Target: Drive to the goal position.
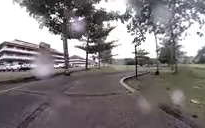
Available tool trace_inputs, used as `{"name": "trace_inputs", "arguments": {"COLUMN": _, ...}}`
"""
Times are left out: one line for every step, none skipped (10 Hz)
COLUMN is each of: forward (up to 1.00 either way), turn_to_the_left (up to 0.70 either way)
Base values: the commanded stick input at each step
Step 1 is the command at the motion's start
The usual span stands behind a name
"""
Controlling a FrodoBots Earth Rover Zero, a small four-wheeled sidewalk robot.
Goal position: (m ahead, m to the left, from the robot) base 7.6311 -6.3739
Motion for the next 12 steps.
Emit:
{"name": "trace_inputs", "arguments": {"forward": 0.69, "turn_to_the_left": 0.0}}
{"name": "trace_inputs", "arguments": {"forward": 0.69, "turn_to_the_left": 0.0}}
{"name": "trace_inputs", "arguments": {"forward": 0.69, "turn_to_the_left": 0.0}}
{"name": "trace_inputs", "arguments": {"forward": 0.69, "turn_to_the_left": 0.0}}
{"name": "trace_inputs", "arguments": {"forward": 0.69, "turn_to_the_left": 0.0}}
{"name": "trace_inputs", "arguments": {"forward": 0.69, "turn_to_the_left": 0.0}}
{"name": "trace_inputs", "arguments": {"forward": 0.69, "turn_to_the_left": 0.0}}
{"name": "trace_inputs", "arguments": {"forward": 0.69, "turn_to_the_left": 0.0}}
{"name": "trace_inputs", "arguments": {"forward": 0.69, "turn_to_the_left": 0.0}}
{"name": "trace_inputs", "arguments": {"forward": 0.69, "turn_to_the_left": 0.0}}
{"name": "trace_inputs", "arguments": {"forward": 0.69, "turn_to_the_left": 0.0}}
{"name": "trace_inputs", "arguments": {"forward": 0.69, "turn_to_the_left": 0.0}}
